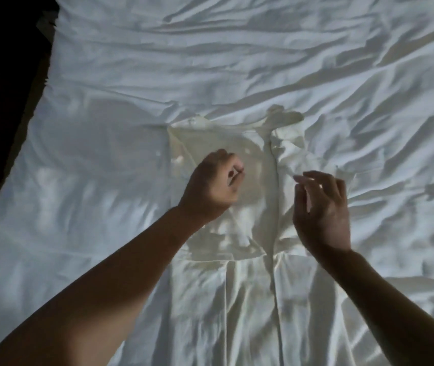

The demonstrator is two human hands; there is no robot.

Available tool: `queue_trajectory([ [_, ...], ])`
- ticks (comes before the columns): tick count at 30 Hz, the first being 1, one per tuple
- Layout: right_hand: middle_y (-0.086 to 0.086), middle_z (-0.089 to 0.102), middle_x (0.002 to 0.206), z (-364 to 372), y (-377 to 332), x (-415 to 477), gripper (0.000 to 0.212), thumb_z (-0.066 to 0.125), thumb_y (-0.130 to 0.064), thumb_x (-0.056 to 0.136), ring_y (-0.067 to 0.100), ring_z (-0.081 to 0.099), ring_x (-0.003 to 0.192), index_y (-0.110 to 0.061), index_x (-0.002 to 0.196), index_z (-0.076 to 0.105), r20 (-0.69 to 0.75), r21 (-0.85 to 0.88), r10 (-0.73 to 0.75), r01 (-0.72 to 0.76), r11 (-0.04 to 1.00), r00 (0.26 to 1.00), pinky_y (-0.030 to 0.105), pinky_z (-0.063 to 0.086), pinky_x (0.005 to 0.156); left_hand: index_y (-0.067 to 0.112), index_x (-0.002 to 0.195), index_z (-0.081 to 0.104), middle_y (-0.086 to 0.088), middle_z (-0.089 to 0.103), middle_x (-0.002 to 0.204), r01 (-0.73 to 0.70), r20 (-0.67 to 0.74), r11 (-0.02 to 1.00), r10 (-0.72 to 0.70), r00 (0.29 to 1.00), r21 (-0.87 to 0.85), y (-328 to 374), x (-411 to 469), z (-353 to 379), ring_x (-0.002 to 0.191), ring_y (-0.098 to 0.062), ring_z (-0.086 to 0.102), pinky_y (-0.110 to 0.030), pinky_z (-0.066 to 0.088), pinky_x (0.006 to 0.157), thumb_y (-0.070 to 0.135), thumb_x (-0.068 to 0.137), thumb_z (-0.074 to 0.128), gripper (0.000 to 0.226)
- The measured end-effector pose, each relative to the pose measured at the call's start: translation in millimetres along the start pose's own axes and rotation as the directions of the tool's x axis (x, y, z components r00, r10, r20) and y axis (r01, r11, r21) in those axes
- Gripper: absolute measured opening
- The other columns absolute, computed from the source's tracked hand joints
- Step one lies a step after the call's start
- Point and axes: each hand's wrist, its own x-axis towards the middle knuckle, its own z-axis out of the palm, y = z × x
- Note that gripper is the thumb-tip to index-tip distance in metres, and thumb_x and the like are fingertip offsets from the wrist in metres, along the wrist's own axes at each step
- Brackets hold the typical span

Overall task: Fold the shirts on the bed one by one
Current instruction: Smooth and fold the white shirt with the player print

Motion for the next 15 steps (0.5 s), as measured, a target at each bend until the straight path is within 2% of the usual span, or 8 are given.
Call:
queue_trajectory([
  [1,0.017,0.066,0.125,-4.0,13.8,11.3,0.024,0.057,-0.007,0.099,0.042,0.058,0.113,-0.004,0.117,0.072,0.003,-0.031,0.045,-0.045,0.998,0.999,0.054,0.049,0.095,0.01,0.086,0.065,-0.005,0.059,0.083,-0.021,0.05,1.0,0.021,0.999,-0.013,14.5,-4.6,12.9,0.076,-0.024,0.059,-0.043,0.052,0.071,0.011,0.089,0.069,0.005],
  [3,0.016,0.058,0.138,-11.9,37.2,31.2,0.034,0.057,-0.011,0.098,0.04,0.048,0.127,-0.007,0.131,0.065,0.104,-0.092,0.202,-0.193,0.977,0.974,0.055,0.044,0.104,0.01,0.084,0.065,-0.008,0.059,0.081,-0.112,0.153,0.994,0.11,0.982,0.008,43.6,-16.1,39.0,0.077,-0.029,0.059,-0.045,0.053,0.068,0.012,0.088,0.065,0.004],
  [6,0.014,0.055,0.14,-16.5,61.8,51.7,0.043,0.055,-0.026,0.098,0.037,0.044,0.13,-0.013,0.139,0.055,0.293,-0.153,0.406,-0.377,0.914,0.866,0.05,0.036,0.108,0.01,0.086,0.065,-0.01,0.061,0.084,-0.241,0.277,0.968,0.212,0.937,0.074,78.0,-36.2,72.6,0.079,-0.033,0.06,-0.042,0.054,0.066,0.028,0.087,0.07,0.019],
  [9,0.014,0.063,0.126,-16.7,74.8,58.8,0.036,0.058,-0.032,0.098,0.037,0.053,0.12,-0.012,0.128,0.061,0.398,-0.126,0.425,-0.41,0.903,0.813,0.045,0.04,0.1,0.009,0.101,0.067,-0.012,0.065,0.097,-0.175,0.318,0.942,0.079,0.945,0.287,105.5,-50.6,100.6,0.09,-0.034,0.062,-0.042,0.053,0.075,0.066,0.082,0.068,0.06],
  [11,0.014,0.071,0.107,-21.1,75.4,62.5,0.027,0.06,-0.029,0.098,0.036,0.062,0.105,-0.007,0.112,0.068,0.413,-0.03,0.434,-0.464,0.885,0.801,0.036,0.043,0.083,0.01,0.108,0.065,-0.013,0.064,0.102,-0.106,0.309,0.909,-0.026,0.951,0.402,120.8,-54.8,112.4,0.093,-0.034,0.06,-0.044,0.051,0.078,0.079,0.074,0.066,0.077],
  [13,0.009,0.071,0.085,-28.9,72.3,67.1,0.024,0.063,-0.029,0.096,0.03,0.064,0.085,-0.007,0.091,0.071,0.407,0.085,0.475,-0.55,0.831,0.78,0.031,0.041,0.067,0.011,0.112,0.063,-0.013,0.063,0.104,-0.022,0.267,0.893,-0.111,0.957,0.449,133.4,-55.3,120.9,0.095,-0.034,0.059,-0.045,0.049,0.08,0.082,0.074,0.063,0.081],
  [15,0.004,0.067,0.074,-37.9,66.1,70.4,0.025,0.068,-0.033,0.092,0.024,0.064,0.074,-0.012,0.079,0.07,0.4,0.205,0.52,-0.627,0.752,0.754,0.03,0.046,0.061,0.012,0.11,0.062,-0.013,0.064,0.102,0.088,0.199,0.889,-0.195,0.96,0.449,142.3,-53.5,125.6,0.095,-0.035,0.059,-0.047,0.048,0.081,0.081,0.077,0.059,0.077],
])
